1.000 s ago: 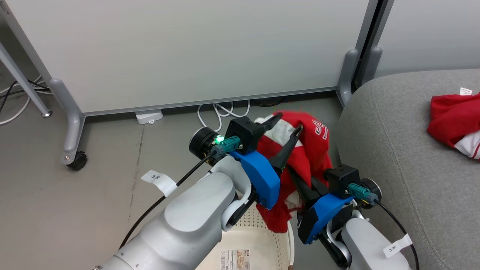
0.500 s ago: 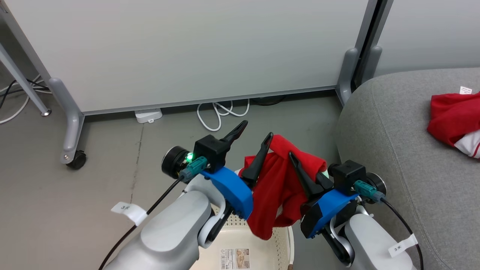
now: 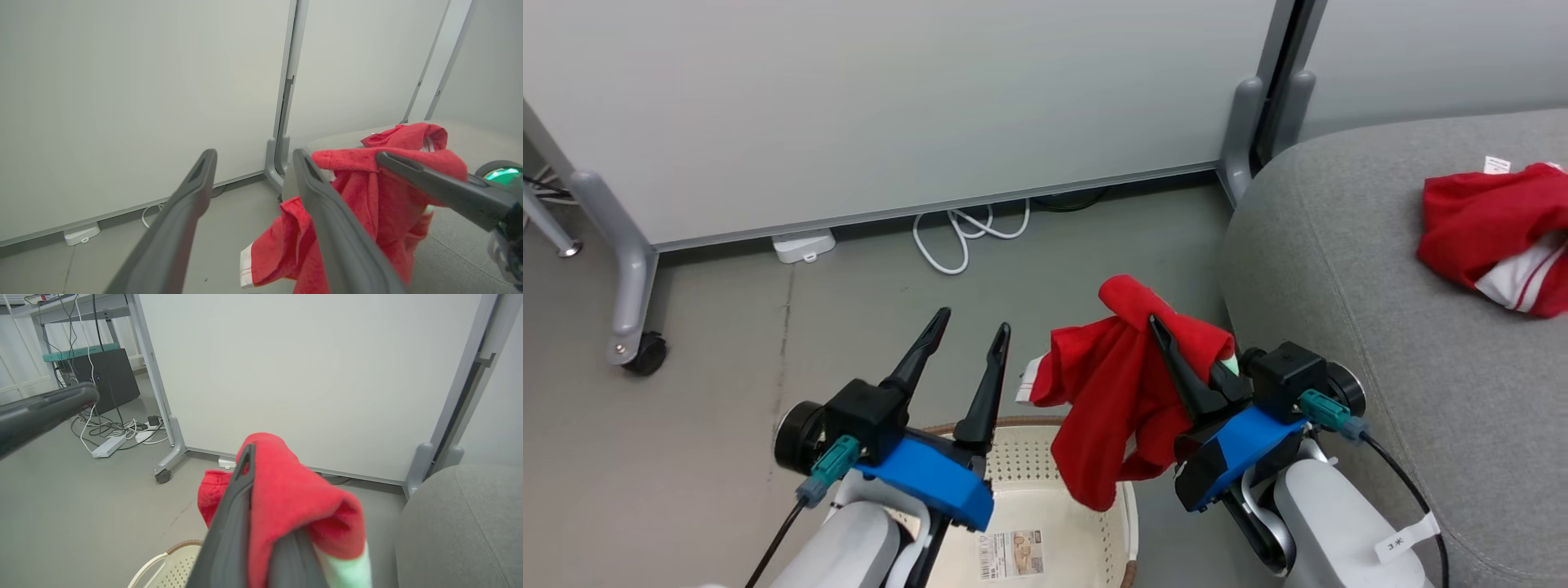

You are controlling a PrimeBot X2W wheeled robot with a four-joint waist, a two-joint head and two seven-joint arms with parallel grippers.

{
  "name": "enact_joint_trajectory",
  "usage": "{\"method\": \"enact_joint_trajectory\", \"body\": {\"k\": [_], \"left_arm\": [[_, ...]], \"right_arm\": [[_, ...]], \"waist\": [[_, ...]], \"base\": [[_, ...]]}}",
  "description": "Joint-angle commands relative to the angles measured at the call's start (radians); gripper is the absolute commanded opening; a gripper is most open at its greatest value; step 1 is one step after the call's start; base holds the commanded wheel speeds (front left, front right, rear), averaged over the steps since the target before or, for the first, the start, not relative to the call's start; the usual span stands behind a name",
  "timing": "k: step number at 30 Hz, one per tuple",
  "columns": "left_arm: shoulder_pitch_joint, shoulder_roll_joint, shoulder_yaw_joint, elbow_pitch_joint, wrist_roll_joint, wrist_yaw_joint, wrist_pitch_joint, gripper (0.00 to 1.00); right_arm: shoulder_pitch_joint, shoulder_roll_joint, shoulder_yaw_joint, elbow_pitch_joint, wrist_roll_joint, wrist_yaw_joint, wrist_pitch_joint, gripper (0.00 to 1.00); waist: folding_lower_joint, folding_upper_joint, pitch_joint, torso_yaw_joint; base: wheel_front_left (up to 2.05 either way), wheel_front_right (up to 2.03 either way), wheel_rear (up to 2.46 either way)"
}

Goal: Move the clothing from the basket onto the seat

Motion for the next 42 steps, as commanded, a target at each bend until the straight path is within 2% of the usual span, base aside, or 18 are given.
{"method": "enact_joint_trajectory", "body": {"k": [1, 9, 17, 29, 42], "left_arm": [[0.031, 0.009, 0.03, -0.015, 0.021, -0.007, -0.004, 1.0], [0.193, 0.003, 0.211, -0.067, 0.117, -0.038, -0.005, 1.0], [0.266, -0.024, 0.327, -0.097, 0.195, -0.077, -0.005, 1.0], [0.275, -0.059, 0.4, -0.098, 0.274, -0.123, -0.005, 1.0], [0.273, -0.067, 0.438, -0.109, 0.32, -0.145, -0.005, 1.0]], "right_arm": [[0.007, -0.001, -0.001, -0.01, -0.003, 0.0, 0.001, 0.0], [0.006, -0.001, 0.018, -0.044, 0.018, 0.0, 0.003, 0.0], [0.013, -0.001, 0.029, -0.072, 0.015, 0.0, 0.002, 0.0], [0.034, 0.0, 0.052, -0.106, 0.022, 0.0, 0.002, 0.0], [0.05, 0.0, 0.023, -0.138, 0.01, 0.0, -0.002, 0.0]], "waist": [[-0.0001, 0.0, 0.008, -0.026], [-0.0001, 0.0, 0.023, -0.132], [-0.0001, 0.0, 0.041, -0.254], [-0.0001, 0.0, 0.056, -0.43], [-0.0001, 0.0, 0.093, -0.502]], "base": [[0.0, 0.0, 0.0], [0.0, 0.0, 0.0], [0.0, 0.0, 0.0], [0.0, 0.0, 0.0], [0.0, 0.0, 0.0]]}}
